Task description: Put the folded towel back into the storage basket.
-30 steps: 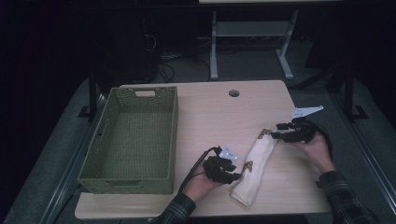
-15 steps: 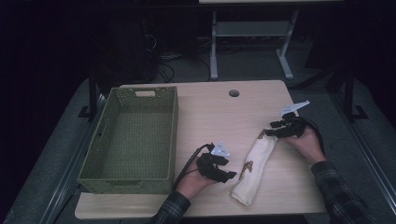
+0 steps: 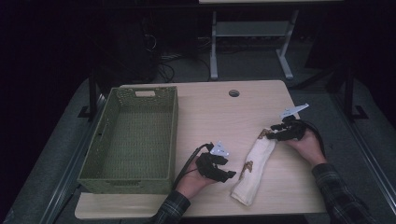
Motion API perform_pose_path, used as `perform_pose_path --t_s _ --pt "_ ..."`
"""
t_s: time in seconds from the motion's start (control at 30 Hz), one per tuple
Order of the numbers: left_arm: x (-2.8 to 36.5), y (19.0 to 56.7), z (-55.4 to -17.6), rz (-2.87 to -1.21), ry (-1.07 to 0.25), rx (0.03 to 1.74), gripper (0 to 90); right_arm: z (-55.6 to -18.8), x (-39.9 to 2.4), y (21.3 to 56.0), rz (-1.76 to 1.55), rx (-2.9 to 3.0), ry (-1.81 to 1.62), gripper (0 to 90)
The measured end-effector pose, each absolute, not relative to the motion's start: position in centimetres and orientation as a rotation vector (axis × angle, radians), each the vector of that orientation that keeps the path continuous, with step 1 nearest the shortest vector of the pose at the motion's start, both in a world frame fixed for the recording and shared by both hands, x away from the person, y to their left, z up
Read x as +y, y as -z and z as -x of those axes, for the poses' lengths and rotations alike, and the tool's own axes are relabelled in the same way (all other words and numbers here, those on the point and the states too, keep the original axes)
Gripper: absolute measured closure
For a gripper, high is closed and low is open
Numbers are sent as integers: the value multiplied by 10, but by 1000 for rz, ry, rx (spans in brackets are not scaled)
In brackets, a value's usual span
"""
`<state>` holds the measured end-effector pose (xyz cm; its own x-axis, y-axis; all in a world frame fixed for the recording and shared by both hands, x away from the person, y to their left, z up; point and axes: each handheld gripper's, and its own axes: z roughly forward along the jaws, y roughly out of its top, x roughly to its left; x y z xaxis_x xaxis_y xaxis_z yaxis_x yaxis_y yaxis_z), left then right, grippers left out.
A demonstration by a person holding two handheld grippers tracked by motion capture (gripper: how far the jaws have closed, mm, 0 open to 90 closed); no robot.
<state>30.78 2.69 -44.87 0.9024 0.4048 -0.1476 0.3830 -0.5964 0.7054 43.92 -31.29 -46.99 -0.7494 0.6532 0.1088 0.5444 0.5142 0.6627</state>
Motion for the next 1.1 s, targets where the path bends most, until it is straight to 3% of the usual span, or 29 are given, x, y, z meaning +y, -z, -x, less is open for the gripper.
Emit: perform_pose_path --t_s 0.07,0.17,0.23,0.3,0.53,1.1 --pt "26 449 -308 -2263 -35 564 419 -438 -313 470 -1043 2596 -1067 526" --pt "26 449 -308 -2267 -39 557 419 -436 -310 470 -1013 2618 -1077 672" --pt "26 449 -307 -2260 -36 559 419 -436 -310 470 -1012 2621 -1081 697" --pt "25 449 -307 -2255 -37 556 418 -436 -310 470 -997 2642 -1103 777" --pt "24 448 -307 -2262 -40 532 413 -431 -304 468 -916 2634 -1053 824" --pt "2 433 -301 -2269 -47 338 388 -429 -259 454 -734 2663 -1115 828"
